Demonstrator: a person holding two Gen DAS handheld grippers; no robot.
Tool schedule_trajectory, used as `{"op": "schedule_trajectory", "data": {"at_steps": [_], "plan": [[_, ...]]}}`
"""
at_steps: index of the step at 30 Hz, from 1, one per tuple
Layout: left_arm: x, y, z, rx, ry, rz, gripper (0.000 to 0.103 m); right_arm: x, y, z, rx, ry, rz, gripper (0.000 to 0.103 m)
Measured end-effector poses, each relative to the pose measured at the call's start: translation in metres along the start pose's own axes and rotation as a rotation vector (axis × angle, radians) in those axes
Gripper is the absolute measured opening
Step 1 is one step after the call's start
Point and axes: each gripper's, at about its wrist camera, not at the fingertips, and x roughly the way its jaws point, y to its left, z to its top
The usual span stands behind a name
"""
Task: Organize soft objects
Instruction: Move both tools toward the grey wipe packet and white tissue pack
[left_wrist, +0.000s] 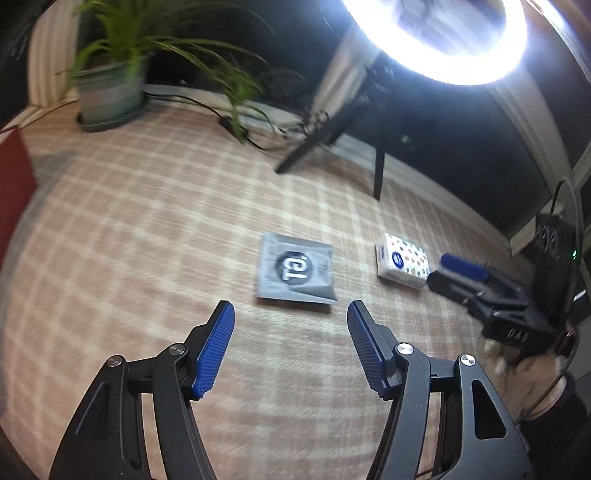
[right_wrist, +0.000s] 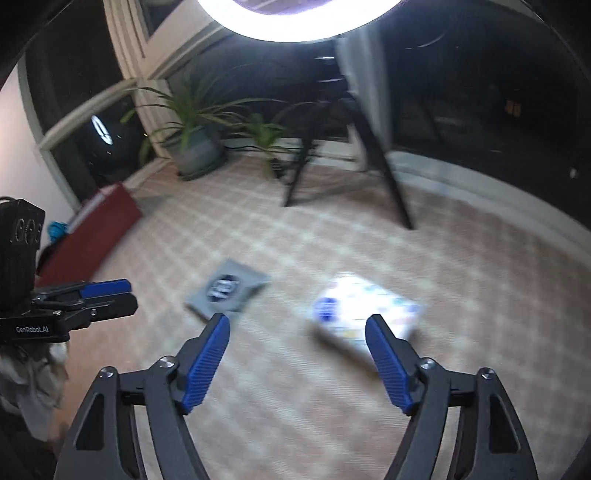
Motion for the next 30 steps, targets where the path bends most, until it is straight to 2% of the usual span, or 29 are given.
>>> {"op": "schedule_trajectory", "data": {"at_steps": [1,4,8,11,17,21,23,30], "plan": [[0.008,-0.005,0.001,0.010,0.015,-0.001,0.063,0.002,-0.007,0.001,-0.002,0.015,-0.019,0.080],[0.024,-0.012,0.006,0.023,0.036,-0.006,0.063,0.013,-0.024,0.003,0.002,0.061,-0.041,0.081],[0.034,-0.011,0.011,-0.006,0.058,-0.029,0.063,0.023,-0.032,0.017,-0.037,0.043,0.019,0.081],[0.039,-0.010,0.014,0.005,0.064,-0.026,0.063,0.041,-0.037,0.030,-0.033,0.080,0.098,0.081],[0.045,-0.005,0.019,0.003,0.070,-0.014,0.063,0.065,-0.046,0.031,0.012,0.163,0.104,0.081],[0.050,-0.003,0.020,0.013,0.070,0.001,0.063,0.059,-0.048,0.018,0.075,0.185,0.150,0.081],[0.052,-0.004,0.020,0.024,0.069,0.017,0.063,0.053,-0.043,0.011,0.076,0.179,0.150,0.081],[0.068,-0.027,0.018,0.132,0.060,0.079,0.068,0.046,-0.024,0.001,0.059,0.123,0.048,0.081]]}}
